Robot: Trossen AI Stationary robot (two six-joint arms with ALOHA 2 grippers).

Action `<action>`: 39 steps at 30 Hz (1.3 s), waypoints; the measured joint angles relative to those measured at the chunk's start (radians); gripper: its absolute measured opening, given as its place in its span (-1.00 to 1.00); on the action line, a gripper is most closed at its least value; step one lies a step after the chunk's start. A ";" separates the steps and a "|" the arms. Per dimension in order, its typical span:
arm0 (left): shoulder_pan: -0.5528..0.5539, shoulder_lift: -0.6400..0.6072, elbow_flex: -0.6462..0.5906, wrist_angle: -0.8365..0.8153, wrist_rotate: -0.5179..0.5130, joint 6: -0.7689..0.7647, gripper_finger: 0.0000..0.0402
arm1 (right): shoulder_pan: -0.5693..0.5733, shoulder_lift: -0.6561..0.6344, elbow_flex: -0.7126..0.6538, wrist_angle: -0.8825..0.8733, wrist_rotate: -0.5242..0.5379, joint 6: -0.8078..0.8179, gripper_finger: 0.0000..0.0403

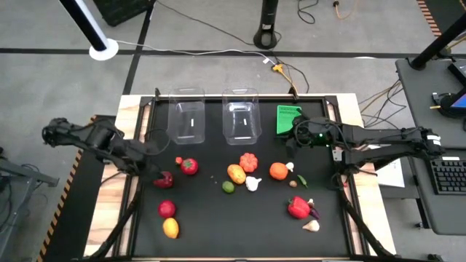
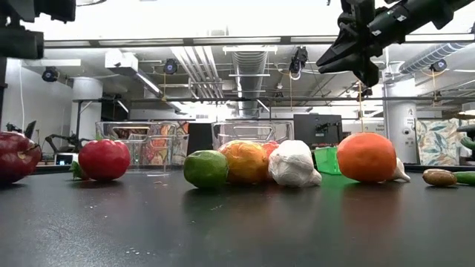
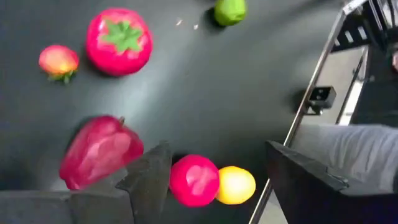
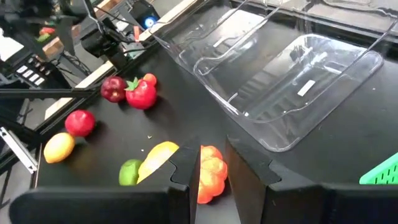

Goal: Sort produce into baskets
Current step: Put the apple into the left transparent bin

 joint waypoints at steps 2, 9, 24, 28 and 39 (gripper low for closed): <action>0.000 0.027 0.033 -0.002 0.001 0.064 0.20 | 0.000 0.000 0.000 0.000 0.000 -0.006 -0.66; 0.000 0.098 0.158 -0.001 0.053 0.063 0.20 | 0.000 0.000 0.000 0.000 -0.001 -0.013 -0.66; 0.012 0.270 0.181 -0.434 0.152 0.115 0.20 | 0.000 0.000 0.000 0.000 -0.001 -0.029 -0.66; 0.012 0.335 0.097 -0.263 0.114 0.214 0.20 | 0.000 -0.001 0.000 0.006 -0.006 -0.032 -0.66; 0.017 0.554 -0.025 -0.259 0.008 0.367 0.20 | 0.000 -0.002 0.000 0.046 -0.036 -0.011 -0.66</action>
